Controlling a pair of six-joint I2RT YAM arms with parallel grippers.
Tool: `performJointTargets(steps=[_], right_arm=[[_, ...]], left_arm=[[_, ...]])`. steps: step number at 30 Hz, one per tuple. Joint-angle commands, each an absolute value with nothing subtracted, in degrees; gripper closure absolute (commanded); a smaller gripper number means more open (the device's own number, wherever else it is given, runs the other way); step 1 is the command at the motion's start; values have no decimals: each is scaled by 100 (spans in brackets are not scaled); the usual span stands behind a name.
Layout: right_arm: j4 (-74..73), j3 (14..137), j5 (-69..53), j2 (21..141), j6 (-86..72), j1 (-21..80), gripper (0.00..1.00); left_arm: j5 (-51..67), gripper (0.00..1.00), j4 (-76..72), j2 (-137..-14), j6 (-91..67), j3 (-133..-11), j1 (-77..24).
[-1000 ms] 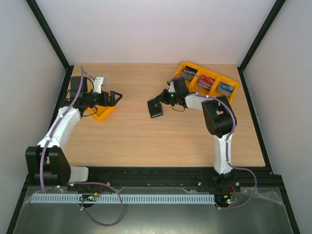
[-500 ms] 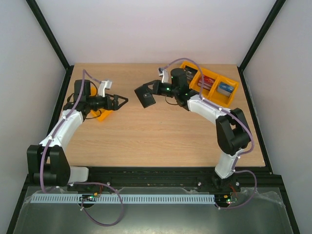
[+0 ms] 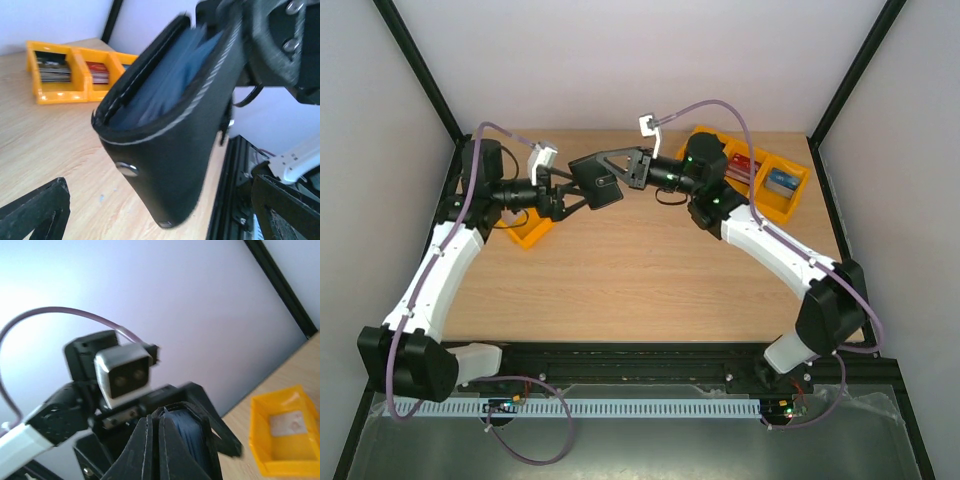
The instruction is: Take the credit cards out of the card holder
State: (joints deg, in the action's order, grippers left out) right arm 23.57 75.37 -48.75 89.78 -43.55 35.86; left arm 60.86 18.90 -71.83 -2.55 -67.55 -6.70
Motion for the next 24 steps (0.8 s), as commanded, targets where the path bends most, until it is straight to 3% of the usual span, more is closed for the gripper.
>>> performJointTargets(steps=[1,3,4,11,13,14,16,19,21,24], right_arm=[[2863,7652,-4856,8516,-4396,3729,98],[2879,7611,-4852,8420,-4411,3757,98],[2891,7576,-4834,8372,-4412,3765,98],[2769,7345,-4690,8074,-4289,3797,98],[2083,7431,-4422,7969,-3868,3797,98],[1604,7528,-3916,7903,-3572,3797,93],[424,7815,-2662,7822,-2821,3797,74],[-581,8025,-906,7820,-2194,3926,60],[-942,8166,-375,7956,-1782,4288,50],[-1162,8340,192,8264,-1208,5065,46]], left_arm=[[6374,0,2108,-6924,-185,-6799,-996],[6529,5,2119,-6909,-228,-6921,-1090],[6639,14,2103,-6902,-248,-6971,-1135],[6630,96,2244,-6892,-225,-7230,-1565],[6242,98,2424,-6824,-184,-7257,-1548],[5773,98,2533,-6778,-152,-7250,-1547],[4813,98,2674,-6707,-175,-7211,-1543],[3588,98,2768,-6698,-145,-7203,-1546],[3284,98,2769,-6704,-142,-7222,-1549],[3341,98,2781,-6719,-152,-7253,-1549]])
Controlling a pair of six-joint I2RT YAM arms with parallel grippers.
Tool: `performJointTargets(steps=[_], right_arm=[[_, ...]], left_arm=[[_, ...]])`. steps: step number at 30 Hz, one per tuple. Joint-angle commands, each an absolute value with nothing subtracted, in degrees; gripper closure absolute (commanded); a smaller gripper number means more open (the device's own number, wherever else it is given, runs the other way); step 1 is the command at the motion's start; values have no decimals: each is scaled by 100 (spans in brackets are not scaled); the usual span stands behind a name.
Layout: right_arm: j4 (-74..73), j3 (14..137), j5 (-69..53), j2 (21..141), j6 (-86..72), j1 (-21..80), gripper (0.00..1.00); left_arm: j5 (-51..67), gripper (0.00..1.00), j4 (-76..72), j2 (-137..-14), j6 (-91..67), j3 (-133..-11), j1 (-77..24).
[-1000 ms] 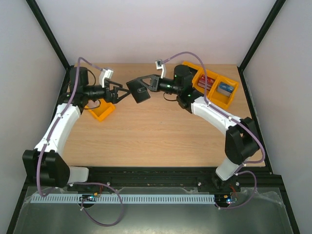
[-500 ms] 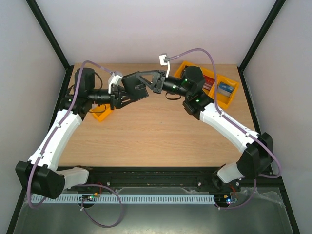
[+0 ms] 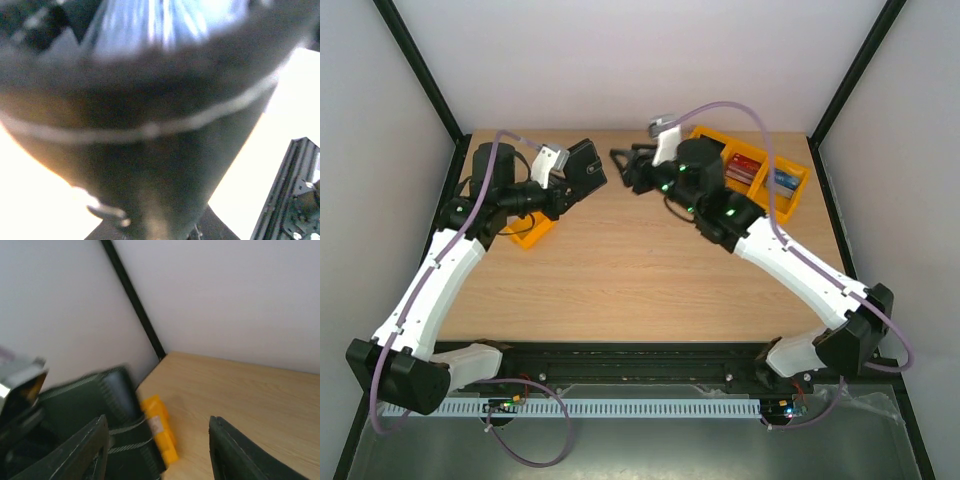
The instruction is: Take the credit cards out of the card holder
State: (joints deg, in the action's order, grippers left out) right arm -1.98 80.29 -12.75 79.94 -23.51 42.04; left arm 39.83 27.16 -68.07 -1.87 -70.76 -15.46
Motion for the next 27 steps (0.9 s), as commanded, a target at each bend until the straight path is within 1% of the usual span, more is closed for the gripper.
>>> performJointTargets(steps=[1,3,6,9,13,19,20,21,22,23,25,27], right_arm=[[-1190,8398,404,8353,-1023,5248,45],[-1173,8560,620,8587,-870,5449,44],[-1284,9002,399,8991,-976,5483,45],[-1447,9442,637,9292,-1110,5487,53],[-1482,9510,901,9478,-1275,5484,64],[-1675,9601,1622,9702,-1276,5484,75],[-1705,9597,1824,9712,-1297,5477,79],[-1728,9587,2032,9712,-1300,5460,85],[-1768,9579,2283,9720,-1315,5433,95],[-1836,9568,2511,9712,-1330,5368,98],[-2013,9454,2913,9625,-1397,5119,98],[-2042,9140,2975,9390,-1450,4660,98]], left_arm=[[3370,98,2798,-6727,-145,-7251,-1536],[3391,98,2800,-6734,-147,-7230,-1511],[3411,98,2711,-6706,-215,-7134,-1473],[3559,98,2681,-6667,-255,-7073,-1456],[3851,98,2640,-6687,-314,-7084,-1452],[3909,98,2694,-6658,-273,-7111,-1452],[3936,98,2702,-6654,-260,-7117,-1450],[3970,98,2731,-6648,-235,-7119,-1444],[3984,98,2755,-6638,-211,-7127,-1439],[3997,98,2784,-6617,-190,-7128,-1426],[4016,98,2859,-6574,-138,-7127,-1355],[4032,98,2972,-6512,-14,-7154,-1265]])
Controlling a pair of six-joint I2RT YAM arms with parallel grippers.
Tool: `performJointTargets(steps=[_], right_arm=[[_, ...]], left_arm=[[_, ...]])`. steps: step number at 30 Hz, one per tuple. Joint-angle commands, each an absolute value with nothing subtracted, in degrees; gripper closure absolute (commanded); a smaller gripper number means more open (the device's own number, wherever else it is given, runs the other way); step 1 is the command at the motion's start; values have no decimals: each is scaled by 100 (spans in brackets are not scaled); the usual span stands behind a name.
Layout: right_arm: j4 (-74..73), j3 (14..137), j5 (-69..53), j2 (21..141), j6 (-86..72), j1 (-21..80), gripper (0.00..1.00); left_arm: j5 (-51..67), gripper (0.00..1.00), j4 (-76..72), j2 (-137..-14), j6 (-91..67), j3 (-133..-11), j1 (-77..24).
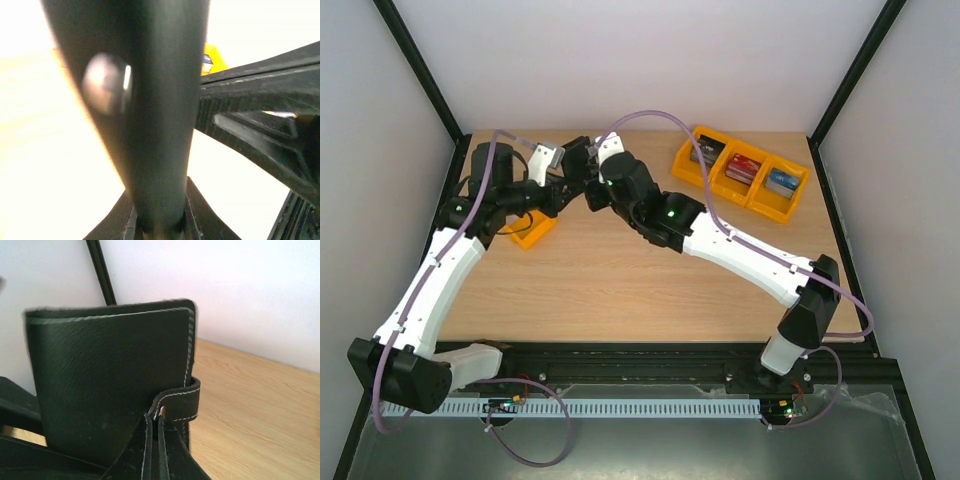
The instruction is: Take the credit cards out of the card holder
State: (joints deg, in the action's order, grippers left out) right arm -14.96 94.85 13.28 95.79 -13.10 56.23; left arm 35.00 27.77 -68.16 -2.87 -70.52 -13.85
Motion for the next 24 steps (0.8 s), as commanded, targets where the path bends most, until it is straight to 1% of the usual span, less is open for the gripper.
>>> performJointTargets(steps=[1,4,7,9,13,14,16,17,18,20,21,24], right_arm=[[-1999,8838,2942,9217,-1464,4334,98],[-1920,8056,2413,8731,-1492,3148,98],[-2019,7644,1901,8318,-1282,2372,98],[-1901,7477,1362,8044,-1008,2312,98],[-1250,7270,-1007,7673,-865,2312,98],[-1158,7292,-1937,7672,-851,2318,96],[-892,7319,-3486,7710,-806,2360,86],[-700,7297,-4143,7718,-795,2419,80],[-446,7225,-4711,7717,-818,2515,71],[-103,7165,-5264,7669,-751,2819,60],[-25,7171,-5350,7633,-656,2996,56],[427,7099,-5634,7515,-735,3301,54]], left_arm=[[4025,98,3096,-6478,121,-7204,-1195],[3943,98,3508,-6375,554,-7446,-921],[4016,98,3927,-6288,1004,-7540,-766],[4121,98,4074,-6263,1145,-7423,-723],[4027,98,3973,-6271,1058,-7191,-704],[4027,98,3958,-6275,1035,-7174,-691],[4306,98,4012,-6284,1060,-7204,-682],[4522,98,4084,-6291,1112,-7258,-685],[4684,98,4181,-6309,1208,-7357,-685],[4874,98,4542,-6376,1497,-7696,-725],[4916,98,4799,-6395,1696,-7912,-781],[5058,98,5359,-6332,2165,-8429,-1034]])
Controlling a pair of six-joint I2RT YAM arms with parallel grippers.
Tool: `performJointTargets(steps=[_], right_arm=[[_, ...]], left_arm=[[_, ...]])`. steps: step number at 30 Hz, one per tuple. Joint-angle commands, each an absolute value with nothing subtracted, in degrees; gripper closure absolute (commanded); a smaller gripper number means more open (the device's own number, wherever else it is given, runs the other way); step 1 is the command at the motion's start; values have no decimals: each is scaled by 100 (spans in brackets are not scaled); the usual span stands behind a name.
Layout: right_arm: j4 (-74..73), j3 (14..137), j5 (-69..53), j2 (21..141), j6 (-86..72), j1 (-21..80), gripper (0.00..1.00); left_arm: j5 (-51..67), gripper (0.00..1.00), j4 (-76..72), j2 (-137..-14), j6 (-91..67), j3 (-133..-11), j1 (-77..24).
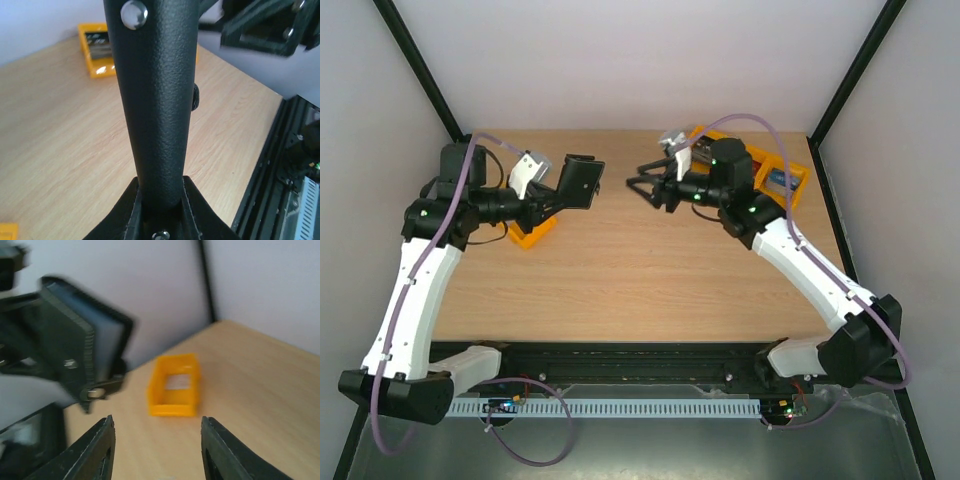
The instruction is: Take the credit cards out of the card holder
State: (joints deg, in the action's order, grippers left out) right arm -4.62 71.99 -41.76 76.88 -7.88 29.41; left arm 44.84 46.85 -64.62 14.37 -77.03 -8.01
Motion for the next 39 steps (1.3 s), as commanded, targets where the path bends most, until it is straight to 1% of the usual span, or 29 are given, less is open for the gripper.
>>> performJointTargets(steps=[1,4,6,13,17,19,22,27,29,33,35,39], right_arm=[[658,7068,-5796,7469,-841,3312,53],[1110,7015,-6004,7309,-992,3368,54],[1126,7013,-6028,7210,-843,3467,52],[1167,7022,-6054,7208,-771,3717,49],[1201,7164,-6065,7361,-824,3864,47],[1221,7284,-6010,7444,-818,3968,43],[1150,7509,-5838,7583,-857,4146,42],[1110,7580,-5979,7665,-792,4323,37],[749,7654,-5982,7643,-491,4324,34],[-513,7740,-5957,7293,750,4268,28],[-569,7609,-5669,7150,891,4152,26],[-684,7643,-5684,7170,802,4001,26]], left_arm=[[5234,98,5475,-6288,2270,-8517,-1066],[5959,98,5944,-6209,2734,-8622,-1076],[6377,98,6041,-6174,2828,-8552,-1061],[6994,98,5746,-6218,2487,-8629,-800],[6983,98,5736,-6190,2494,-8562,-800],[6940,98,5736,-6141,2516,-8507,-807],[6960,98,5929,-6064,2754,-8479,-817],[7014,98,6146,-5968,3046,-8426,-817],[7051,98,6291,-5947,3258,-8420,-817],[6972,98,6371,-5907,3363,-8416,-817],[7012,98,6389,-5889,3396,-8388,-816],[7087,98,6407,-5893,3436,-8385,-817]])
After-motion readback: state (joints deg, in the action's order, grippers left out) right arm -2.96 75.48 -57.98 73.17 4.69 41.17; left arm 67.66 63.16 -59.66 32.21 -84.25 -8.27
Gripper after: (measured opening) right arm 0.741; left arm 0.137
